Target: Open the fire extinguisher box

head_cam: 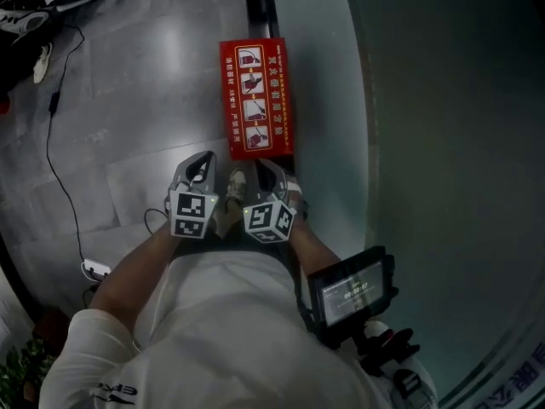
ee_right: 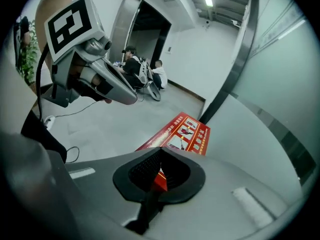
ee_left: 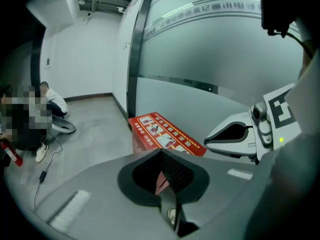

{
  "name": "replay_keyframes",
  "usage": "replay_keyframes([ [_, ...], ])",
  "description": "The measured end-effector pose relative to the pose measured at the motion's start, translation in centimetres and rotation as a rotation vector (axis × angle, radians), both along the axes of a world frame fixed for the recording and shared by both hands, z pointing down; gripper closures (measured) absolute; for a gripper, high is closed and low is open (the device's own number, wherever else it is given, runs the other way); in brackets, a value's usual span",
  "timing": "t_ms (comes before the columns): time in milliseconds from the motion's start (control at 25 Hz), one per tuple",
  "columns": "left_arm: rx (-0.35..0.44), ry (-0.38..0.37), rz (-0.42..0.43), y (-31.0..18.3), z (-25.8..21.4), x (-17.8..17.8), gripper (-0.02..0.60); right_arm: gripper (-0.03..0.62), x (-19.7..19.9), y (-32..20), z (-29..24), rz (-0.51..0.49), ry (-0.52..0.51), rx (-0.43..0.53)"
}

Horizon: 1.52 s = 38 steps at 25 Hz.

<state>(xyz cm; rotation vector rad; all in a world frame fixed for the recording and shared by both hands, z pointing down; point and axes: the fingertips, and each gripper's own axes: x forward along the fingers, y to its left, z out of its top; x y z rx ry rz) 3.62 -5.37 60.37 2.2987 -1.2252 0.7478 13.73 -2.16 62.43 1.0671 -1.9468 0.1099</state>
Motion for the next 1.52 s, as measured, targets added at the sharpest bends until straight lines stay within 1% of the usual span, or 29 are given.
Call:
replay_keyframes([
  [40,-0.004,-0.011,0.012,0.4,1.0,0.1,0.578,0.577,-0.3,0.1,1.0,-0.019,0.014,-0.004],
  [160,-0.006,-0.037,0.048,1.1,4.1,0.2,0.578,0.526,-1.2,0.4,4.1,-0.101,0.092,-0.006],
  [280,-0.049,-0.047,0.051,2.4,7.2,0.4,0.578,0.435,-1.8,1.2,6.8,-0.233,0.234,0.03],
  [360,-0.064,-0.054,0.059,3.0,8.8,0.5,0.578,0.4,-2.0,1.4,8.3,-0.284,0.293,0.045],
  [520,-0.087,-0.068,0.069,4.0,10.8,0.4,0.578,0.352,-1.7,1.8,10.6,-0.313,0.359,0.04],
  [720,-0.09,-0.076,0.067,4.4,12.0,0.2,0.578,0.306,-1.4,1.2,12.8,-0.353,0.449,0.087],
  [880,-0.099,-0.083,0.064,4.8,12.5,-0.4,0.578,0.301,-1.3,0.3,13.7,-0.345,0.477,0.105],
  [960,-0.102,-0.086,0.072,5.1,12.6,-0.5,0.578,0.311,-1.1,-0.2,13.7,-0.327,0.487,0.112],
  [1000,-0.102,-0.087,0.077,5.1,12.6,-0.4,0.578,0.326,-1.0,-0.5,13.7,-0.318,0.492,0.116],
  [1040,-0.103,-0.087,0.082,5.1,12.6,-0.4,0.578,0.356,-1.0,-0.7,13.6,-0.312,0.494,0.119],
  [1080,-0.103,-0.087,0.087,5.1,12.6,-0.4,0.578,0.359,-1.0,-0.9,13.5,-0.31,0.494,0.12],
  [1360,-0.089,-0.099,0.096,4.3,12.3,-0.7,0.578,0.375,-1.1,-0.6,12.7,-0.285,0.434,0.101],
  [1520,-0.073,-0.108,0.102,3.7,11.8,-0.8,0.578,0.387,-1.2,-0.5,11.8,-0.256,0.39,0.109],
])
